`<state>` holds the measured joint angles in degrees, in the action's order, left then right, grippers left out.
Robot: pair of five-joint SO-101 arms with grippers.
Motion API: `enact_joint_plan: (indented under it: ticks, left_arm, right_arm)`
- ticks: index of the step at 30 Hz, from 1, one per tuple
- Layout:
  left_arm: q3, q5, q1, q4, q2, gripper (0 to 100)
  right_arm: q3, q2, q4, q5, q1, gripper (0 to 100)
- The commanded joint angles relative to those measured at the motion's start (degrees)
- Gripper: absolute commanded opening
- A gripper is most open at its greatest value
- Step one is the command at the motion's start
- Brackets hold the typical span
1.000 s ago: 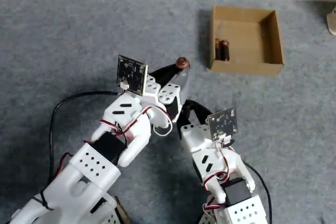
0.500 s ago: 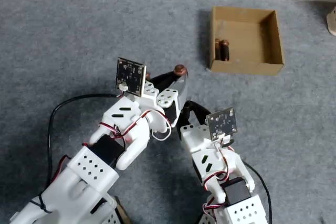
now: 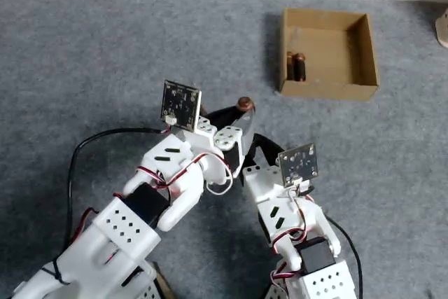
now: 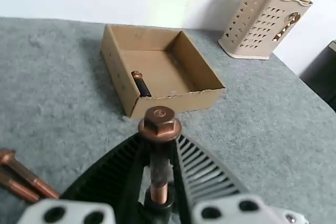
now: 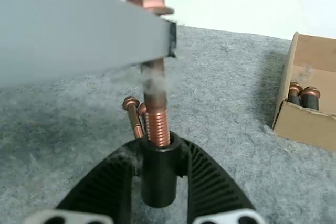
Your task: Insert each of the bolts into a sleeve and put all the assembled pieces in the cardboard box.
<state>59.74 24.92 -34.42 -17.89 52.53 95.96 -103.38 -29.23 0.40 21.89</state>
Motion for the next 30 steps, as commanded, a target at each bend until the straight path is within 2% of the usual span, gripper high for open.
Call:
enact_joint_plan:
  ticks: [1,15,18,21,23,30]
  left_arm:
    - [1.19,-5.27,-3.21,-0.26,1.01,0]
    - [10.51,-6.59,-3.65,-0.09,1.36,1]
    - [10.68,-6.59,-3.47,-0.18,1.36,11]
    - [11.03,-6.51,-3.74,-0.26,1.36,25]
    - [11.12,-6.33,-3.82,-1.41,1.36,30]
    - [9.01,-6.24,-0.92,-7.82,1.45,33]
  right_arm:
    - [8.31,-0.04,1.19,0.09,-1.36,0.5]
    - [8.31,-0.4,1.19,-0.09,-1.36,0.5]
    - [8.31,-0.13,1.19,-0.09,-1.36,0.5]
    - [8.31,-0.04,1.1,-3.52,-1.63,0.5]
    - [8.31,-0.04,0.92,-4.48,-2.15,0.5]
    - [8.31,-0.04,-3.38,-4.48,-6.37,0.5]
